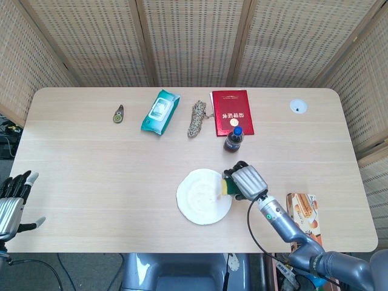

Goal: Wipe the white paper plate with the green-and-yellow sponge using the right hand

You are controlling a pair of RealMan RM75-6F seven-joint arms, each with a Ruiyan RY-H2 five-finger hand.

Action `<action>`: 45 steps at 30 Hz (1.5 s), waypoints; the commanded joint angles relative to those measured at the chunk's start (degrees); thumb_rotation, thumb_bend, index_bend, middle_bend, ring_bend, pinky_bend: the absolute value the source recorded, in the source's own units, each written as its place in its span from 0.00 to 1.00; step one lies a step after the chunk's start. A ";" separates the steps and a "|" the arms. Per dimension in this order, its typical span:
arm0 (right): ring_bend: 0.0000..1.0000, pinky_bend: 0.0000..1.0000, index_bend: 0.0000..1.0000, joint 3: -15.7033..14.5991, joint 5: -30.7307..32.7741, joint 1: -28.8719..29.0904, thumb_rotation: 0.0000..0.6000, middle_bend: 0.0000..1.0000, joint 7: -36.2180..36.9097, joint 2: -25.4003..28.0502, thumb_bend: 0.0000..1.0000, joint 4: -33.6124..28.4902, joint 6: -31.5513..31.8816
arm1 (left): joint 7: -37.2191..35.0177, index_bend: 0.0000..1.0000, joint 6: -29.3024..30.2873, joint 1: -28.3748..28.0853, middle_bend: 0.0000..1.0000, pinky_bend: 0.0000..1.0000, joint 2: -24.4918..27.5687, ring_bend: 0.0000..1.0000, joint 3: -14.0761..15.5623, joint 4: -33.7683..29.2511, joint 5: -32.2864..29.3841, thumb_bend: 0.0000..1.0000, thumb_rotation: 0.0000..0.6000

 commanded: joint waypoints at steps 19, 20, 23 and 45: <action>0.36 0.17 0.41 -4.10 -9.90 6.46 1.00 0.50 15.77 -11.62 0.31 14.01 1.72 | 0.19 0.00 -1.04 -0.41 0.00 0.00 0.21 0.00 0.01 -0.35 -1.37 0.00 1.00; 0.36 0.17 0.41 -4.26 -9.82 6.53 1.00 0.50 15.81 -12.11 0.31 14.84 1.60 | 0.09 0.00 -1.06 -0.42 0.00 0.00 0.30 0.00 0.01 -0.41 -1.36 0.00 1.00; 0.36 0.17 0.41 -4.82 -9.94 6.44 1.00 0.50 16.45 -13.23 0.31 16.48 2.16 | -0.06 0.00 -0.87 -0.35 0.00 0.00 0.41 0.00 0.06 -0.43 -1.24 0.00 1.00; 0.36 0.17 0.42 -6.34 -8.31 6.53 1.00 0.51 20.04 -17.34 0.31 22.85 1.44 | 0.03 0.00 -1.24 -0.52 0.00 0.00 0.44 0.00 0.48 -0.65 -1.13 0.00 1.00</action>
